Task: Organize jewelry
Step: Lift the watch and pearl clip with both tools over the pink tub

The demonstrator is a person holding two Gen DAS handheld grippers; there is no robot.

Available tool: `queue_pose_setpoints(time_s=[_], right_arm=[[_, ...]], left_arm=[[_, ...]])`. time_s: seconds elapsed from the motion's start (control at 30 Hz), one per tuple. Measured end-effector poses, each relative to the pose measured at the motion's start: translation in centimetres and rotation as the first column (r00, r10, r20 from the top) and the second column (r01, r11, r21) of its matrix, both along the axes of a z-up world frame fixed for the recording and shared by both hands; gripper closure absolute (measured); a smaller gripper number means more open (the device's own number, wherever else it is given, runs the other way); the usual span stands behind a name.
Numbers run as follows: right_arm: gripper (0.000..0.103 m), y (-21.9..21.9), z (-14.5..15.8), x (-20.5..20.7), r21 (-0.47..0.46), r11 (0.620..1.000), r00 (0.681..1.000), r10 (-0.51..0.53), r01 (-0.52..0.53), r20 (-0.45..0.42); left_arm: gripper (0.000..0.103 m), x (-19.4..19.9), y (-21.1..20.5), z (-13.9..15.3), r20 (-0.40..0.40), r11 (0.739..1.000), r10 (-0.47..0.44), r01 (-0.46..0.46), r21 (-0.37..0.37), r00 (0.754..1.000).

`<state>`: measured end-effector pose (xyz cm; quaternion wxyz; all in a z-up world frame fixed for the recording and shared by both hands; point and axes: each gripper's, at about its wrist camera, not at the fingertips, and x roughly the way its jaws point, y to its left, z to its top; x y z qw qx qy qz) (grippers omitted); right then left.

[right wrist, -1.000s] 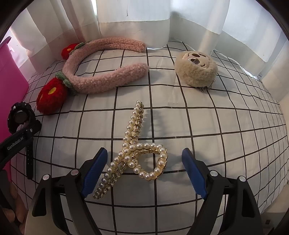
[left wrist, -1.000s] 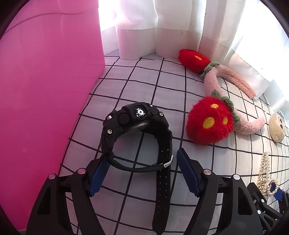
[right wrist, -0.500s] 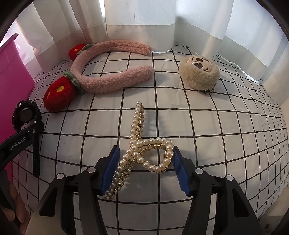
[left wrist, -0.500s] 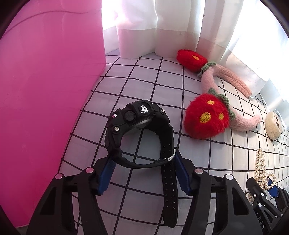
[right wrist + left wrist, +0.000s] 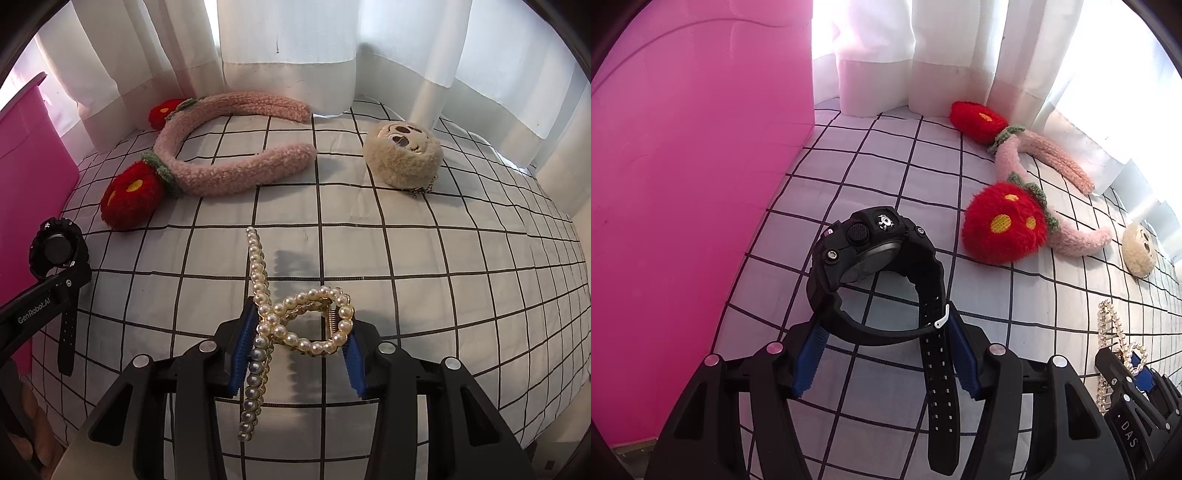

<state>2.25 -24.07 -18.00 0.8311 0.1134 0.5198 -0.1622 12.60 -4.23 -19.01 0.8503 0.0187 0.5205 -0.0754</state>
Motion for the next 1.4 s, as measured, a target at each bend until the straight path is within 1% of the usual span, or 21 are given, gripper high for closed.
queue_pose_setpoints(time_s=[0.27, 0.67, 1.03, 1.23, 1.4], right_arm=[[0.062, 0.0, 0.9, -0.4, 0.005, 1.000, 1.000, -0.002, 0.002, 0.027], [0.062, -0.5, 3.8, -0.9, -0.009, 1.000, 0.995, -0.015, 0.016, 0.096], [0.062, -0.2, 8.5, -0.6, -0.047, 0.999, 0.984, 0.005, 0.003, 0.178], [0.062, 0.6, 11.9, 0.1, -0.084, 0.996, 0.970, 0.053, -0.034, 0.236], [0.062, 1.7, 14.3, 0.9, -0.107, 0.992, 0.956, 0.100, -0.073, 0.277]], left_arm=[[0.044, -1.2, -0.3, 1.7, 0.034, 1.000, -0.017, 0.017, -0.001, 0.999], [0.044, -2.5, -1.1, 4.9, 0.091, 0.999, -0.046, 0.048, -0.014, 0.995], [0.044, -3.1, -1.5, 9.1, 0.172, 0.997, -0.056, 0.064, -0.043, 0.983], [0.044, -3.1, -0.7, 12.0, 0.211, 0.997, -0.027, 0.042, -0.069, 0.977], [0.044, -3.3, 0.2, 14.8, 0.258, 0.996, -0.003, 0.026, -0.086, 0.966]])
